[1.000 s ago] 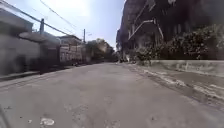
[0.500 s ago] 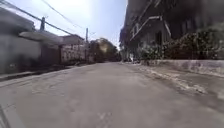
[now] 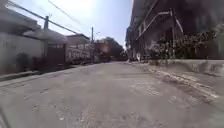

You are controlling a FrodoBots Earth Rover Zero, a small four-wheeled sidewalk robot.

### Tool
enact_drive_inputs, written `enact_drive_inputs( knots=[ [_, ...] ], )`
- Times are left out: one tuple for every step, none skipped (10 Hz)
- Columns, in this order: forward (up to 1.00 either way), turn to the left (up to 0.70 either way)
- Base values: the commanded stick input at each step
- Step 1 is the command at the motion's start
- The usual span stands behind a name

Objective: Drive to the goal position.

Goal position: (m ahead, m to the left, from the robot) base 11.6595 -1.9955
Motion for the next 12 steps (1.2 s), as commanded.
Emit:
enact_drive_inputs(
  knots=[
    [1.00, 0.09],
    [1.00, -0.06],
    [1.00, -0.31],
    [1.00, -0.31],
    [1.00, -0.31],
    [1.00, -0.31],
    [1.00, -0.31],
    [1.00, -0.31],
    [1.00, -0.31],
    [1.00, -0.31],
    [1.00, -0.31],
    [1.00, -0.31]
  ],
)
